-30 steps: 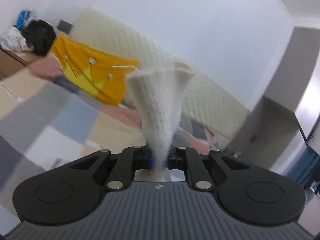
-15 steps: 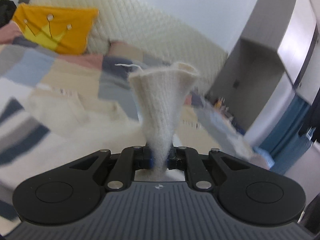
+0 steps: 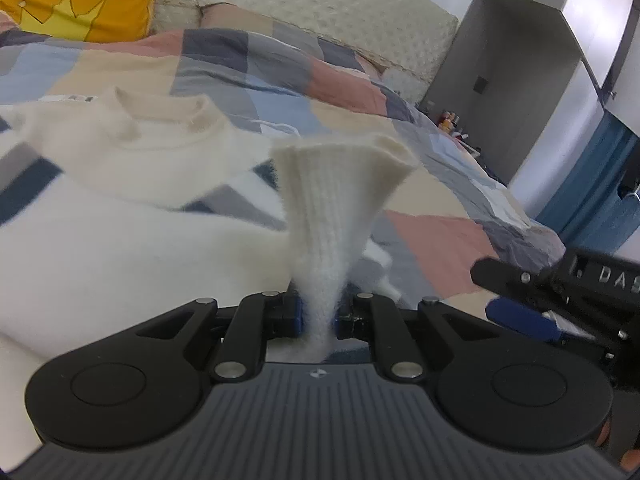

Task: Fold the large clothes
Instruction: 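Carry the sleeve across the sweater body with the left gripper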

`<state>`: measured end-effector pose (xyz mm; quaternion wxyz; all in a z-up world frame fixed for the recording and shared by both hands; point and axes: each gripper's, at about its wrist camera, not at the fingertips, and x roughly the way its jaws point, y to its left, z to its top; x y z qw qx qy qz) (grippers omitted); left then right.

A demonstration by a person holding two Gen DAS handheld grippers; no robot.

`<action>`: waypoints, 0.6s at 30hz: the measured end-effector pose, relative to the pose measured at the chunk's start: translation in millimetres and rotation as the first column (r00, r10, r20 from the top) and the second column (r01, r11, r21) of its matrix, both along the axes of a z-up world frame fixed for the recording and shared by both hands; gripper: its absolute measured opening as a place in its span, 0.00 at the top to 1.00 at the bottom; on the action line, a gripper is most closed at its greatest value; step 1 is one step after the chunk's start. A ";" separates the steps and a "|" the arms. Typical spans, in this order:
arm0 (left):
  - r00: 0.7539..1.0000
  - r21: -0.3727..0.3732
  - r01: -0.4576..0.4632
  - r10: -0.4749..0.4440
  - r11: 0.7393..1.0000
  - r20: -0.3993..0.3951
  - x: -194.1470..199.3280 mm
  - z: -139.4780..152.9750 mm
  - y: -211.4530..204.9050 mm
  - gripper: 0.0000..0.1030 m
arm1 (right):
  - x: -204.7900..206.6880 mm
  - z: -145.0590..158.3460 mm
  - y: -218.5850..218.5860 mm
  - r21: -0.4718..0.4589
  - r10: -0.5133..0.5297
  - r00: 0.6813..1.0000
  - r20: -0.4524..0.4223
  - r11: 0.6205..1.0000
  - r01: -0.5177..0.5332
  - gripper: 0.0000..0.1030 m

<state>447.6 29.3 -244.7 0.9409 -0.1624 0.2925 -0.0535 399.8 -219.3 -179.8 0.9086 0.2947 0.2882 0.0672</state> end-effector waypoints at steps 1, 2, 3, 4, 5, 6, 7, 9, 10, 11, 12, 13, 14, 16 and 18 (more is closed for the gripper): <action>1.000 0.000 -0.005 0.005 1.000 0.005 -3.8 6.6 -2.4 0.87 | -1.0 -0.5 -0.9 0.009 -0.006 1.000 -0.004 1.000 0.006 0.58; 1.000 0.008 -0.006 0.006 1.000 0.004 -5.9 10.3 -4.3 0.87 | -1.7 -0.6 -1.9 0.017 -0.012 1.000 -0.007 1.000 0.012 0.58; 1.000 0.019 -0.002 0.002 1.000 -0.004 -8.7 13.7 -6.5 0.87 | -3.2 -0.6 -3.0 0.023 -0.014 1.000 -0.004 1.000 0.014 0.58; 1.000 0.029 0.005 -0.004 1.000 -0.017 -13.0 16.9 -10.0 0.86 | -4.2 -0.2 -3.0 0.023 -0.015 1.000 0.001 1.000 0.015 0.58; 1.000 0.040 0.012 -0.011 0.999 -0.026 -13.5 16.7 -11.8 0.86 | -5.2 0.1 -3.0 0.018 -0.015 1.000 0.003 1.000 0.015 0.58; 0.999 0.052 0.016 -0.015 0.998 -0.028 -17.8 21.4 -14.5 0.86 | -5.5 0.6 -2.6 0.015 -0.013 1.000 0.005 1.000 0.013 0.58; 0.999 0.066 0.023 -0.020 0.998 -0.037 -20.1 22.7 -16.4 0.82 | -5.9 0.7 -2.7 0.015 -0.013 1.000 0.007 1.000 0.013 0.58; 0.996 0.057 0.059 -0.056 0.997 -0.066 -22.0 24.7 -17.2 0.57 | -6.7 0.6 -3.5 0.014 -0.016 1.000 0.006 1.000 0.016 0.58; 0.994 0.037 0.080 -0.077 0.996 -0.078 -22.3 24.5 -16.5 0.37 | -7.1 0.3 -4.1 0.016 -0.018 1.000 0.007 1.000 0.018 0.58; 0.992 0.024 0.094 -0.092 0.995 -0.086 -23.8 24.9 -15.9 0.32 | -7.5 0.1 -4.0 0.016 -0.020 1.000 0.013 1.000 0.020 0.58; 0.993 0.032 0.092 -0.089 0.995 -0.082 -28.1 27.4 -15.4 0.31 | -8.1 -0.3 -3.9 0.016 -0.020 1.000 0.017 1.000 0.020 0.58; 0.994 0.054 0.081 -0.077 0.995 -0.081 -32.7 30.9 -15.9 0.31 | -8.1 -0.5 -3.0 0.015 -0.017 1.000 0.018 1.000 0.017 0.58; 0.994 0.069 0.078 -0.072 0.995 -0.077 -38.2 34.8 -14.8 0.30 | -8.2 -0.9 -1.7 0.016 -0.009 1.000 0.020 1.000 0.009 0.58; 0.995 0.068 0.075 -0.070 0.995 -0.065 -50.5 41.4 -7.5 0.30 | -7.8 -1.8 -1.0 0.026 0.008 1.000 0.025 1.000 -0.009 0.58; 0.997 0.083 0.041 -0.036 0.996 -0.069 -63.7 46.6 4.9 0.30 | -7.8 -1.6 0.7 0.030 0.020 0.999 0.032 0.999 -0.021 0.58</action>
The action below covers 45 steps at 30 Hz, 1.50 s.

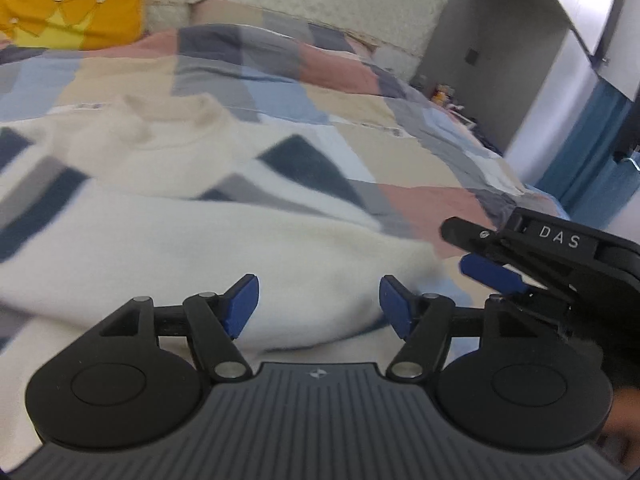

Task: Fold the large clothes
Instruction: 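Carry the sleeve across the sweater body with the left gripper, then open the left gripper, releasing the sleeve onto the folded side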

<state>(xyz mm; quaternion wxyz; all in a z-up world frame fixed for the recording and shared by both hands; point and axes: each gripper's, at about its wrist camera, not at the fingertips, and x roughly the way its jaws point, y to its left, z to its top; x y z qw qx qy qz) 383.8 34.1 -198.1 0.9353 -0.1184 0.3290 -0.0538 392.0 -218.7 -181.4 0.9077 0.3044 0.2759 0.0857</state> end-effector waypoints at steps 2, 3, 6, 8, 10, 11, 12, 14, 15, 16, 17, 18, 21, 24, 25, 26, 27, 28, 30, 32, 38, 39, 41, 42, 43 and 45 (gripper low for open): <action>0.999 0.032 -0.039 0.039 0.999 -0.002 -13.7 6.5 11.5 0.30 | 0.6 -0.1 2.3 -0.001 0.014 1.000 0.001 1.000 -0.014 0.58; 0.998 0.041 -0.068 0.069 0.997 -0.013 -21.0 9.8 18.4 0.30 | 1.1 -0.4 3.8 0.000 0.023 1.000 0.001 1.000 -0.023 0.58; 0.990 0.032 -0.136 0.138 0.990 -0.039 -47.9 17.3 41.6 0.30 | 1.4 -2.5 7.2 0.019 0.059 0.998 -0.005 0.998 -0.059 0.58; 0.983 0.064 -0.180 0.182 0.982 -0.026 -68.9 20.2 53.4 0.30 | 0.8 -3.5 10.8 0.031 0.082 0.997 -0.005 0.996 -0.082 0.58; 0.977 0.094 -0.212 0.214 0.973 -0.015 -87.2 20.4 64.3 0.30 | 0.8 -5.3 13.4 0.051 0.104 0.995 -0.007 0.993 -0.103 0.58; 0.974 0.094 -0.225 0.227 0.970 -0.009 -95.2 19.8 70.3 0.30 | 0.5 -6.0 14.8 0.059 0.112 0.994 -0.007 0.992 -0.111 0.58; 0.971 0.085 -0.238 0.239 0.968 -0.004 -102.2 19.1 77.1 0.30 | 0.6 -6.8 16.2 0.067 0.119 0.993 -0.009 0.991 -0.118 0.58; 0.966 0.066 -0.257 0.257 0.964 0.005 -112.3 18.0 87.9 0.30 | 1.1 -9.3 18.9 0.081 0.134 0.991 -0.015 0.988 -0.133 0.58; 0.964 0.059 -0.267 0.267 0.962 0.007 -115.2 17.3 93.2 0.30 | 2.3 -11.1 19.5 0.096 0.141 0.990 -0.022 0.986 -0.138 0.58; 0.961 0.055 -0.275 0.275 0.960 0.010 -116.9 16.5 97.6 0.30 | 4.0 -13.3 19.6 0.114 0.146 0.989 -0.031 0.983 -0.141 0.58; 0.960 0.053 -0.279 0.279 0.959 0.014 -118.1 16.0 101.1 0.30 | 5.3 -15.6 20.8 0.130 0.148 0.988 -0.040 0.981 -0.142 0.58; 0.960 0.055 -0.281 0.280 0.958 0.022 -120.2 16.1 105.4 0.30 | 5.8 -18.4 21.4 0.137 0.151 0.987 -0.052 0.980 -0.143 0.58; 0.960 0.059 -0.280 0.278 0.958 0.037 -120.9 14.9 111.2 0.30 | 8.8 -24.4 26.7 0.122 0.152 0.984 -0.093 0.983 -0.141 0.58; 0.961 0.044 -0.275 0.273 0.961 0.035 -123.5 11.3 118.9 0.30 | 10.8 -29.4 25.8 0.130 0.119 0.984 -0.130 0.986 -0.102 0.58; 0.961 0.039 -0.274 0.273 0.961 0.032 -124.2 9.6 121.0 0.30 | 10.9 -31.0 24.7 0.129 0.106 0.985 -0.136 0.988 -0.088 0.58; 0.961 0.032 -0.276 0.275 0.961 0.026 -125.2 7.6 124.5 0.30 | 10.6 -32.0 23.7 0.126 0.087 0.986 -0.145 0.990 -0.069 0.56; 0.960 0.026 -0.278 0.278 0.960 0.022 -125.9 6.4 127.0 0.30 | 10.7 -33.9 22.4 0.132 0.076 0.986 -0.150 0.990 -0.056 0.52; 0.959 0.016 -0.282 0.282 0.959 0.016 -126.6 5.5 129.9 0.30 | 10.3 -35.8 20.9 0.135 0.058 0.986 -0.157 0.990 -0.037 0.53; 0.958 -0.007 -0.288 0.288 0.958 0.007 -128.8 4.7 135.1 0.30 | 8.2 -36.4 17.9 0.109 0.008 0.987 -0.163 0.994 0.010 0.52; 0.956 -0.022 -0.294 0.294 0.955 0.001 -131.6 4.5 139.7 0.30 | 9.0 -37.2 16.8 0.087 -0.008 0.985 -0.171 0.996 0.023 0.52; 0.952 -0.046 -0.307 0.307 0.951 0.001 -136.0 5.9 146.3 0.30 | 15.0 -43.7 30.5 -0.009 0.003 0.976 -0.218 1.000 -0.005 0.63; 0.951 -0.046 -0.308 0.309 0.950 0.001 -136.8 6.1 146.4 0.30 | 15.8 -44.6 33.1 -0.042 -0.002 0.975 -0.221 0.999 -0.008 0.65; 0.951 -0.043 -0.308 0.308 0.950 0.000 -136.6 5.9 146.0 0.30 | 18.0 -47.2 36.6 -0.084 -0.004 0.974 -0.226 0.996 -0.015 0.70; 0.951 -0.039 -0.308 0.308 0.951 -0.002 -136.9 6.0 145.8 0.30 | 19.3 -49.2 37.2 -0.094 -0.007 0.972 -0.234 0.995 -0.016 0.72; 0.951 -0.037 -0.309 0.310 0.950 -0.002 -136.8 5.9 145.3 0.30 | 20.6 -52.0 37.3 -0.104 -0.009 0.969 -0.246 0.994 -0.017 0.75; 0.950 -0.038 -0.311 0.311 0.950 -0.006 -137.5 6.8 145.4 0.30 | 22.8 -58.5 36.0 -0.105 -0.016 0.964 -0.266 0.994 -0.012 0.77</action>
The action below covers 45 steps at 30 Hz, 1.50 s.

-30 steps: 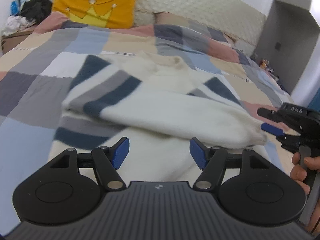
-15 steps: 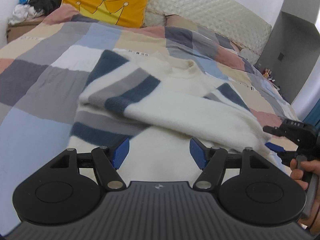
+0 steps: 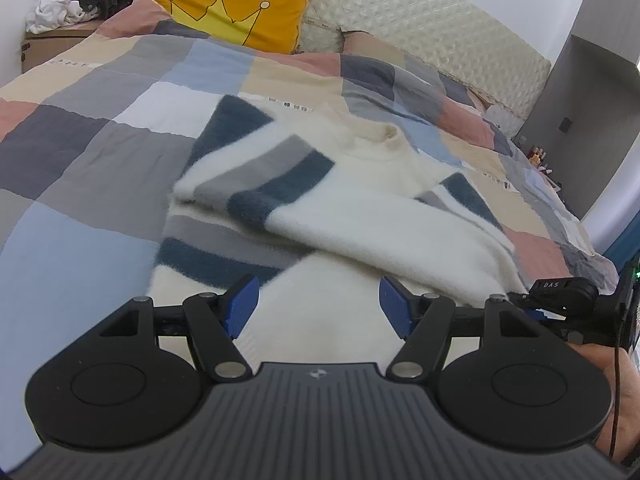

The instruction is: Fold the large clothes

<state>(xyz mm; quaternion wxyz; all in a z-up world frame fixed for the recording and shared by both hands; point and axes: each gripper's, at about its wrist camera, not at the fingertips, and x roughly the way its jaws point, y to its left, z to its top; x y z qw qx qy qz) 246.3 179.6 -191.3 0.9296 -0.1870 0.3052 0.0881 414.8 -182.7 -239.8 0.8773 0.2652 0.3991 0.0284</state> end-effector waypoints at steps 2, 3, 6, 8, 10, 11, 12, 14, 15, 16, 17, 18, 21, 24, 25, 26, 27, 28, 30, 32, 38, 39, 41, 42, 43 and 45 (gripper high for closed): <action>1.000 -0.019 0.009 -0.009 1.000 0.004 -1.1 2.2 1.6 0.30 | 1.4 -2.4 -3.0 0.022 -0.013 1.000 -0.008 1.000 0.014 0.79; 1.000 -0.025 0.012 -0.012 1.000 0.008 -2.0 3.7 2.6 0.30 | 1.8 -2.4 -4.9 0.034 -0.016 1.000 -0.012 0.999 0.016 0.79; 1.000 -0.007 0.013 -0.013 1.000 0.013 -5.2 10.6 3.3 0.30 | 0.3 1.4 -6.4 0.039 -0.006 1.000 -0.016 0.999 0.007 0.78; 1.000 0.024 0.010 -0.010 1.000 0.012 -8.1 16.9 2.5 0.30 | -2.1 4.2 -9.1 0.053 -0.004 1.000 -0.026 0.999 0.006 0.76; 1.000 0.043 0.017 -0.017 0.999 0.008 -11.8 22.9 2.1 0.30 | -6.7 10.1 -14.0 0.054 -0.007 1.000 -0.031 0.999 0.009 0.75; 1.000 0.046 0.022 -0.023 0.999 0.009 -13.9 26.2 2.2 0.30 | -9.8 14.6 -16.8 0.044 -0.012 1.000 -0.027 0.999 0.013 0.75; 1.000 0.046 0.027 -0.027 0.999 0.008 -16.0 29.9 2.1 0.30 | -13.3 19.5 -20.4 0.042 -0.015 1.000 -0.025 0.999 0.016 0.74; 0.999 0.035 0.044 -0.045 0.998 0.005 -20.5 36.8 2.2 0.30 | -20.3 28.9 -28.1 0.071 -0.007 1.000 -0.016 0.997 0.008 0.71; 0.998 0.017 0.057 -0.057 0.998 0.002 -22.5 40.2 2.9 0.30 | -23.5 33.6 -31.6 0.088 0.006 1.000 -0.014 0.996 -0.005 0.70; 0.997 -0.006 0.071 -0.071 0.997 -0.003 -24.6 43.8 4.2 0.30 | -25.8 38.0 -34.4 0.097 0.018 1.000 -0.011 0.995 -0.017 0.64; 0.996 -0.032 0.085 -0.086 0.996 -0.008 -26.9 47.5 5.8 0.30 | -28.4 42.6 -37.2 0.100 0.033 0.999 -0.004 0.994 -0.032 0.54; 0.994 -0.055 0.106 -0.106 0.993 -0.011 -29.7 52.3 8.0 0.30 | -31.8 48.6 -40.5 0.090 0.046 0.999 -0.001 0.995 -0.045 0.50; 0.992 -0.083 0.122 -0.124 0.989 -0.028 -38.8 65.4 14.9 0.30 | -35.8 61.5 -48.7 0.052 0.081 0.997 -0.021 0.995 -0.080 0.39; 0.989 -0.117 0.125 -0.133 0.985 -0.061 -46.8 72.2 26.5 0.30 | -39.2 67.9 -60.4 0.071 0.170 0.984 -0.051 0.983 -0.167 0.39; 0.988 -0.121 0.121 -0.131 0.985 -0.077 -49.1 72.4 29.2 0.30 | -40.7 68.4 -64.6 0.076 0.195 0.979 -0.061 0.979 -0.190 0.39; 0.987 -0.123 0.116 -0.128 0.986 -0.095 -51.1 72.1 33.3 0.30 | -42.3 68.7 -68.5 0.077 0.219 0.973 -0.073 0.974 -0.213 0.39; 0.986 -0.123 0.110 -0.125 0.986 -0.115 -53.2 70.9 37.7 0.30 | -44.1 69.1 -72.6 0.080 0.243 0.966 -0.085 0.968 -0.237 0.39; 0.983 -0.125 0.104 -0.121 0.987 -0.136 -55.5 69.2 43.0 0.30 | -46.6 69.5 -77.7 0.081 0.267 0.959 -0.092 0.962 -0.260 0.39; 0.978 -0.148 0.092 -0.118 0.985 -0.171 -60.8 64.7 55.7 0.30 | -52.2 70.0 -86.9 0.081 0.304 0.948 -0.098 0.952 -0.297 0.39; 0.971 -0.189 0.072 -0.112 0.979 -0.211 -62.8 56.6 69.8 0.30 | -58.8 66.9 -99.3 0.093 0.346 0.933 -0.103 0.937 -0.337 0.39; 0.931 -0.290 -0.017 -0.091 0.957 -0.353 -64.6 19.8 101.3 0.30 | -66.9 46.3 -135.0 0.128 0.427 0.889 -0.163 0.903 -0.410 0.39; 0.925 -0.291 -0.029 -0.084 0.956 -0.370 -64.4 14.3 104.2 0.30 | -68.3 44.1 -139.2 0.122 0.431 0.886 -0.172 0.902 -0.415 0.39; 0.918 -0.337 -0.051 -0.089 0.940 -0.386 -64.6 3.1 109.3 0.30 | -71.7 39.1 -147.2 0.094 0.445 0.875 -0.191 0.895 -0.435 0.39; 0.916 -0.372 -0.057 -0.100 0.927 -0.390 -64.9 -2.5 111.3 0.30 | -72.0 36.6 -150.9 0.097 0.452 0.871 -0.194 0.892 -0.441 0.39; 0.914 -0.389 -0.062 -0.104 0.919 -0.391 -64.8 -6.2 111.7 0.30 | -72.8 32.2 -155.1 0.113 0.457 0.866 -0.202 0.889 -0.443 0.39; 0.910 -0.400 -0.072 -0.104 0.913 -0.402 -64.7 -14.6 112.5 0.30 | -73.9 22.3 -161.4 0.149 0.469 0.857 -0.215 0.883 -0.446 0.39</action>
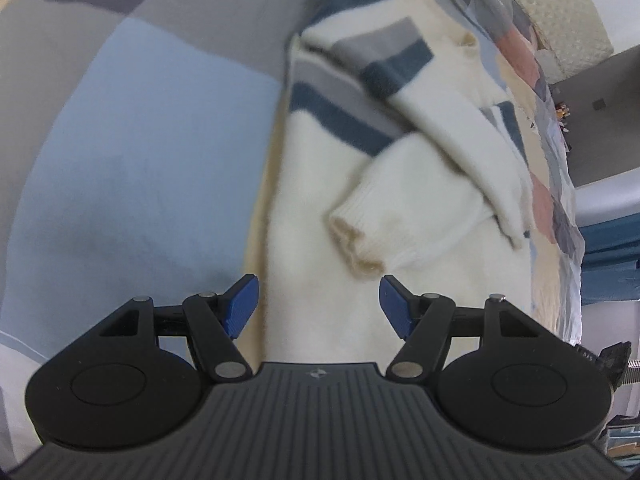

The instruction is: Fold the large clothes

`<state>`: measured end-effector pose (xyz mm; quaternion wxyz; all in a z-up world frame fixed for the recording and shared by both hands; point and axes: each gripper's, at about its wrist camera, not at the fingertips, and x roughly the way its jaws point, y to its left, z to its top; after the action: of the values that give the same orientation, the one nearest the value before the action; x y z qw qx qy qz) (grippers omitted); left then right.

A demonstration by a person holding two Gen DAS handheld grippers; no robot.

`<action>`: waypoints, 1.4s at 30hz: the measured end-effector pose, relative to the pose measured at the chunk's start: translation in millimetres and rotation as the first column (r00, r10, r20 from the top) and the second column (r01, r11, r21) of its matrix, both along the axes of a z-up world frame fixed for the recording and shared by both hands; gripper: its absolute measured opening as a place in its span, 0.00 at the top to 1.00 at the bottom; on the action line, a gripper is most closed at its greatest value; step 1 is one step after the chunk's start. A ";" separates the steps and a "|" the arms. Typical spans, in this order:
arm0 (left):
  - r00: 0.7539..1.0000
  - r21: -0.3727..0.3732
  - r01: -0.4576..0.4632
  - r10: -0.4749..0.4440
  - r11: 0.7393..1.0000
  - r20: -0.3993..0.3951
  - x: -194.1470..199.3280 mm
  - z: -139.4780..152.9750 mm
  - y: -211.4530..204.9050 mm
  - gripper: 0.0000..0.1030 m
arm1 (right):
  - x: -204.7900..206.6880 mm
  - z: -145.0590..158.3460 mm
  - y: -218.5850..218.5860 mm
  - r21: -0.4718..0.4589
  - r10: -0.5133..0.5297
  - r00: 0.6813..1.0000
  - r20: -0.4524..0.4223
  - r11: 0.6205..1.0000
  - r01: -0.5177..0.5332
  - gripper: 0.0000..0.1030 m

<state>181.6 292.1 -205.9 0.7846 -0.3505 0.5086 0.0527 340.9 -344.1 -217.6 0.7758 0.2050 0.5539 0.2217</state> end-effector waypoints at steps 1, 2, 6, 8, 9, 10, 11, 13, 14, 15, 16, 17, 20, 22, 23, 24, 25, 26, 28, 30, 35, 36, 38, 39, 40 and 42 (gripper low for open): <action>1.000 -0.010 -0.002 0.002 1.000 -0.008 1.1 -3.6 -0.4 0.30 | -0.6 -4.1 -1.4 0.014 0.005 1.000 -0.009 1.000 -0.005 0.39; 1.000 -0.028 -0.003 0.003 1.000 -0.014 1.9 -7.7 0.0 0.30 | -1.4 -8.2 -2.8 0.030 0.010 1.000 -0.018 0.999 -0.009 0.39; 1.000 -0.068 -0.002 0.000 0.998 -0.030 7.3 -19.9 -2.0 0.30 | -5.4 -24.4 -2.5 0.107 0.053 0.998 -0.024 0.993 -0.051 0.39; 1.000 -0.076 -0.003 0.001 0.997 -0.026 9.0 -23.5 -2.6 0.30 | -7.8 -31.4 1.2 0.128 0.089 0.996 -0.028 0.988 -0.085 0.39; 1.000 -0.075 -0.002 0.000 0.997 -0.026 9.2 -25.7 -3.1 0.30 | -8.7 -34.7 4.2 0.132 0.108 0.994 -0.029 0.986 -0.103 0.39; 1.000 -0.074 -0.001 -0.001 0.997 -0.029 9.4 -27.7 -3.5 0.30 | -9.1 -36.3 5.4 0.135 0.117 0.993 -0.026 0.984 -0.113 0.39; 0.999 -0.077 -0.001 -0.002 0.997 -0.034 9.6 -30.6 -3.8 0.30 | -9.0 -37.3 6.2 0.144 0.124 0.992 -0.022 0.982 -0.119 0.39; 0.999 -0.090 0.002 -0.006 0.996 -0.041 8.7 -36.7 -4.1 0.31 | -7.3 -38.4 6.8 0.166 0.135 0.991 -0.025 0.978 -0.129 0.39; 0.999 -0.097 0.002 -0.006 0.995 -0.041 8.4 -39.3 -4.2 0.31 | -6.3 -38.6 6.5 0.176 0.137 0.990 -0.026 0.976 -0.130 0.39; 0.999 -0.105 0.002 -0.006 0.994 -0.038 8.2 -41.4 -4.9 0.31 | -4.9 -38.9 6.5 0.189 0.138 0.990 -0.026 0.973 -0.131 0.39; 0.999 -0.109 0.005 -0.009 0.994 -0.037 8.4 -43.8 -5.8 0.31 | -4.4 -39.3 5.6 0.202 0.139 0.990 -0.031 0.971 -0.130 0.39; 0.999 -0.113 0.010 -0.014 0.994 -0.037 8.3 -45.8 -6.8 0.31 | -2.4 -41.0 7.1 0.210 0.141 0.989 -0.033 0.969 -0.131 0.39; 0.999 -0.122 0.032 -0.037 0.992 -0.038 9.7 -49.9 -11.8 0.32 | -3.1 -43.3 8.5 0.239 0.170 0.985 -0.026 0.958 -0.159 0.39; 0.997 -0.110 0.067 -0.072 0.992 -0.041 13.2 -49.8 -18.6 0.32 | -3.9 -44.0 12.1 0.237 0.187 0.982 -0.018 0.955 -0.178 0.39; 0.995 -0.102 0.083 -0.088 0.991 -0.044 15.0 -49.3 -22.3 0.32 | -4.0 -44.1 14.5 0.227 0.198 0.980 -0.010 0.955 -0.190 0.39; 0.994 -0.096 0.097 -0.102 0.991 -0.047 16.5 -48.8 -25.9 0.32 | -3.5 -44.4 17.0 0.226 0.208 0.978 -0.005 0.953 -0.202 0.39; 0.992 -0.092 0.113 -0.118 0.989 -0.050 17.7 -48.3 -29.6 0.33 | -2.6 -44.9 18.9 0.229 0.221 0.975 -0.002 0.949 -0.215 0.39; 0.989 -0.088 0.129 -0.134 0.988 -0.054 18.9 -48.0 -33.6 0.34 | -1.3 -45.1 21.1 0.234 0.233 0.972 0.003 0.945 -0.228 0.39; 0.983 -0.071 0.169 -0.173 0.983 -0.063 21.0 -47.1 -43.1 0.44 | 0.3 -45.2 24.7 0.242 0.253 0.967 0.012 0.938 -0.248 0.39; 0.979 -0.052 0.192 -0.195 0.980 -0.067 23.7 -45.2 -51.5 0.49 | 1.1 -45.5 28.9 0.249 0.280 0.960 0.020 0.928 -0.276 0.39; 0.965 -0.050 0.257 -0.259 0.965 -0.033 24.5 -42.3 -64.6 0.53 | 2.9 -47.9 33.0 0.306 0.323 0.946 0.012 0.900 -0.311 0.39; 0.961 -0.051 0.272 -0.274 0.961 -0.037 24.5 -43.0 -66.8 0.54 | 3.3 -50.1 33.5 0.311 0.325 0.946 -0.002 0.899 -0.308 0.39; 0.953 -0.052 0.295 -0.298 0.954 -0.054 24.2 -45.7 -69.9 0.58 | 1.9 -51.8 35.8 0.316 0.347 0.938 -0.008 0.891 -0.327 0.39; 0.949 -0.059 0.307 -0.310 0.950 -0.063 22.9 -48.5 -71.2 0.59 | 0.5 -52.3 37.4 0.316 0.362 0.932 -0.007 0.885 -0.341 0.40; 0.946 -0.071 0.310 -0.315 0.948 -0.079 20.8 -52.2 -71.8 0.59 | -1.0 -52.6 39.2 0.319 0.383 0.924 -0.015 0.877 -0.359 0.40; 0.937 -0.085 0.326 -0.334 0.941 -0.105 19.3 -58.1 -78.4 0.59 | -5.9 -52.3 45.8 0.326 0.455 0.890 -0.018 0.845 -0.425 0.40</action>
<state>200.9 213.7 -264.0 0.7390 -0.2821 0.6071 -0.0760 335.0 -298.3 -269.8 0.6347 0.2033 0.5798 0.4687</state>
